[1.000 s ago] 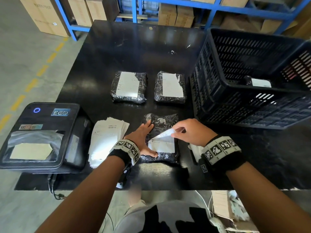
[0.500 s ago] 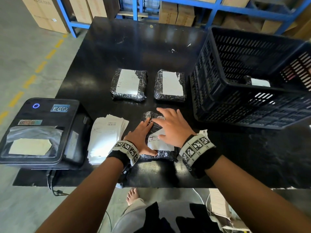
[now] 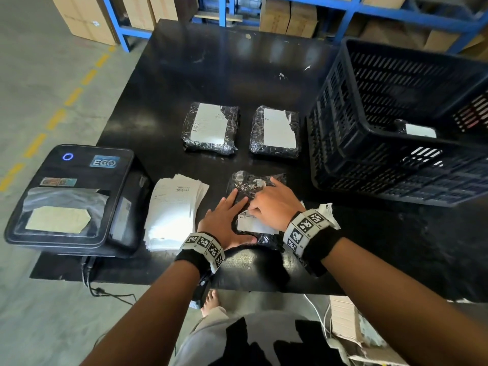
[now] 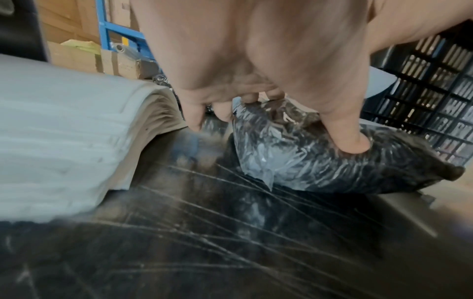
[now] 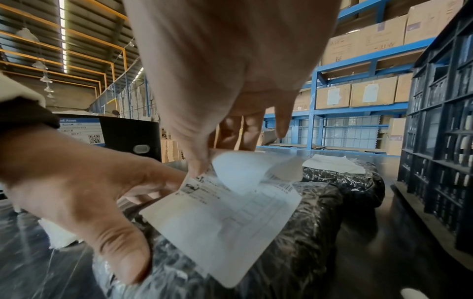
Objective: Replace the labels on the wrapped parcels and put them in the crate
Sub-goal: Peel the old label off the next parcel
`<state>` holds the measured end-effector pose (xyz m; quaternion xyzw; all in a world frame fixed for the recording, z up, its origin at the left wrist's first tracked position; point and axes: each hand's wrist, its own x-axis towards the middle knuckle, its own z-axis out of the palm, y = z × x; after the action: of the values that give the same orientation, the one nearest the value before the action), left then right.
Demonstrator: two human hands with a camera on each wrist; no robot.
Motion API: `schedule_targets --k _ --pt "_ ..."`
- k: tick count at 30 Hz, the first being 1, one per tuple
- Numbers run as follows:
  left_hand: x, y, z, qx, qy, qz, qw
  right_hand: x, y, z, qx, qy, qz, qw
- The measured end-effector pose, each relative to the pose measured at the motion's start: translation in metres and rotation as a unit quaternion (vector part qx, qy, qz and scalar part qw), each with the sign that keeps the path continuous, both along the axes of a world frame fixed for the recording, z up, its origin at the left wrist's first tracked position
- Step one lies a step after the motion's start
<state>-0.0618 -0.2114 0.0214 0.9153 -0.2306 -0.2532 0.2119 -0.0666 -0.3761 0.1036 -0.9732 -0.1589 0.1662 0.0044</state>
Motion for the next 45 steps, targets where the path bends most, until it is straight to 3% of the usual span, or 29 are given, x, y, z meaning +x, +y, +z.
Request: schedule_targets --k 12,23,34,41,45 --pt "0.0 -0.001 -0.002 0.001 -0.002 0.002 1.0 -0.024 -0.019 -0.009 0.009 -0.062 0.026 0.998" --pt "-0.004 -0.014 -0.004 0.026 -0.014 0.001 1.0 -0.033 -0.032 0.012 -0.002 -0.014 -0.005 1.0" --pt "-0.006 -0.014 0.003 0.05 -0.036 0.008 0.998 -0.037 -0.057 0.017 0.058 0.01 0.046 0.997" --pt "-0.01 -0.022 0.002 0.055 -0.087 -0.005 0.995 -0.046 -0.079 0.01 0.158 0.014 -0.063 0.985" --pt "-0.008 -0.029 0.009 0.022 -0.056 0.023 0.998 -0.048 -0.078 0.007 0.175 0.015 -0.092 0.98"
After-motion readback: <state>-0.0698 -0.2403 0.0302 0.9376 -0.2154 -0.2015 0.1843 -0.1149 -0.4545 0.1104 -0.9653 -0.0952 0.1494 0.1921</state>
